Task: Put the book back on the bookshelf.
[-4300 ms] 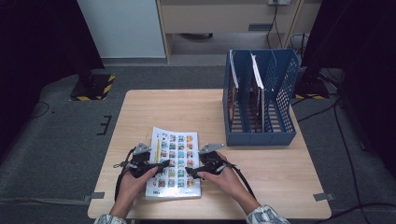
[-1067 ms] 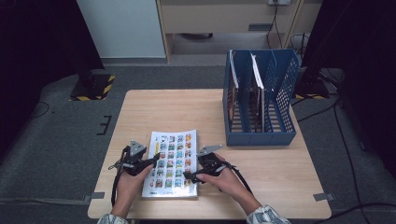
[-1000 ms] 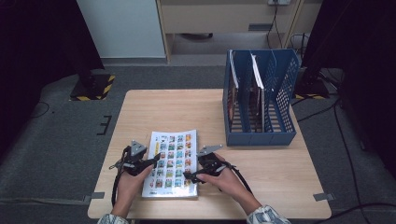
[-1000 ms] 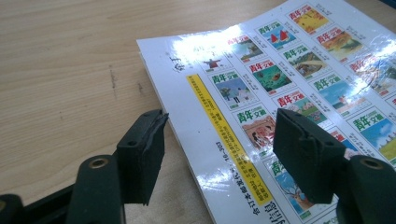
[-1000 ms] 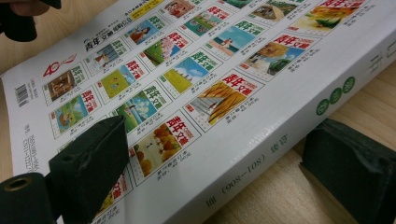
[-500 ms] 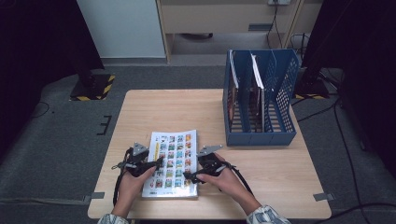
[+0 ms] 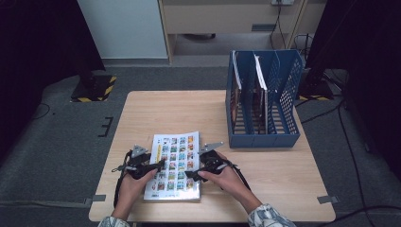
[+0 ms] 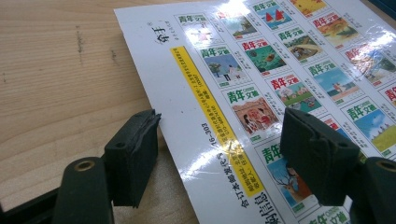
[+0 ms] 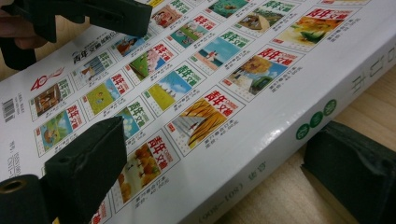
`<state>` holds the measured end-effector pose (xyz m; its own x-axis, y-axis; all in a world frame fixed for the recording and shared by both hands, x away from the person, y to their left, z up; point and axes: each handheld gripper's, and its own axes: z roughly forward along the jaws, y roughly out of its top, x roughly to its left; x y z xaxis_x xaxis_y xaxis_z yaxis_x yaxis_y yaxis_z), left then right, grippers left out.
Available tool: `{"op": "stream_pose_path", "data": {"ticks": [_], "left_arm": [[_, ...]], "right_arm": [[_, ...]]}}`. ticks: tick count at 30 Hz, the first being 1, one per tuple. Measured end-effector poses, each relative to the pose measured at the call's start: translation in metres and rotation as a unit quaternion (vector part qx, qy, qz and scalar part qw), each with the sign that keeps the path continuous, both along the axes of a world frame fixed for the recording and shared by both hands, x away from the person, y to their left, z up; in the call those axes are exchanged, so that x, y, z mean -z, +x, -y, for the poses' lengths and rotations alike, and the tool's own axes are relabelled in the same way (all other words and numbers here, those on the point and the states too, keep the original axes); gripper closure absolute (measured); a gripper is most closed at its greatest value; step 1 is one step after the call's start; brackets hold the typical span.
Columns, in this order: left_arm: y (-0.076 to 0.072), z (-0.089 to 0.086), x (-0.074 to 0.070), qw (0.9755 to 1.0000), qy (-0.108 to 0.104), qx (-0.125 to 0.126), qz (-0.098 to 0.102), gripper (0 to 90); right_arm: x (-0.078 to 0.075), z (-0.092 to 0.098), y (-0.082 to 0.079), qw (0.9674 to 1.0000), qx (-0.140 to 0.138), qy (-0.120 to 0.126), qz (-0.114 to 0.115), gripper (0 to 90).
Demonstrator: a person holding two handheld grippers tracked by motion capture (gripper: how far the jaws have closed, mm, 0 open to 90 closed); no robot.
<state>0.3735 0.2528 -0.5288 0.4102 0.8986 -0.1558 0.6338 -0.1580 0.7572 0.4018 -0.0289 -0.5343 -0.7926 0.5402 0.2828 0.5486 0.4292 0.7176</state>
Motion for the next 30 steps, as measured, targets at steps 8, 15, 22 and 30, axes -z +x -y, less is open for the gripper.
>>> {"op": "stream_pose_path", "data": {"ticks": [8, 15, 22, 30], "left_arm": [[0.000, 0.000, 0.000, 1.0000, -0.001, 0.001, 0.003, 27.2], [0.000, 0.000, 0.000, 1.0000, 0.000, 0.001, 0.004, 27.2], [0.000, 0.000, 0.000, 1.0000, -0.001, 0.003, 0.002, 27.2], [0.000, 0.000, 0.001, 1.0000, 0.001, 0.004, 0.005, 27.2]], "right_arm": [[0.000, -0.006, 0.009, 1.0000, -0.003, 0.003, 0.001, 9.4], [0.000, -0.014, 0.020, 0.9999, 0.001, 0.011, -0.012, 10.1], [0.001, -0.018, 0.030, 0.9994, 0.008, 0.024, -0.022, 11.0], [0.001, -0.028, 0.037, 0.9991, 0.010, 0.030, -0.029, 11.6]]}}
